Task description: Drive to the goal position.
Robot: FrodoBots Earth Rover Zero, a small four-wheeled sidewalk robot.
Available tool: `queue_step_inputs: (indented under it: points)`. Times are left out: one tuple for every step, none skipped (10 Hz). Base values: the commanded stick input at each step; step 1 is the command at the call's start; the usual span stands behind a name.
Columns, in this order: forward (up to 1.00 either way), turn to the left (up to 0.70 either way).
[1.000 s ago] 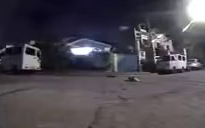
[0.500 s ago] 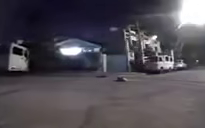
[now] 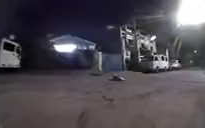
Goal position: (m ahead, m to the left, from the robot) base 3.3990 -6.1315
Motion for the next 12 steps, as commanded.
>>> queue_step_inputs:
  points:
    - [0.70,-0.35]
    - [0.70,-0.35]
    - [0.70,-0.35]
    - [0.70,-0.35]
    - [0.70,-0.35]
    - [0.70,-0.35]
    - [0.70,-0.35]
    - [0.70,-0.35]
    - [0.70,-0.35]
    - [0.70,-0.35]
    - [0.70,-0.35]
    - [0.70,-0.35]
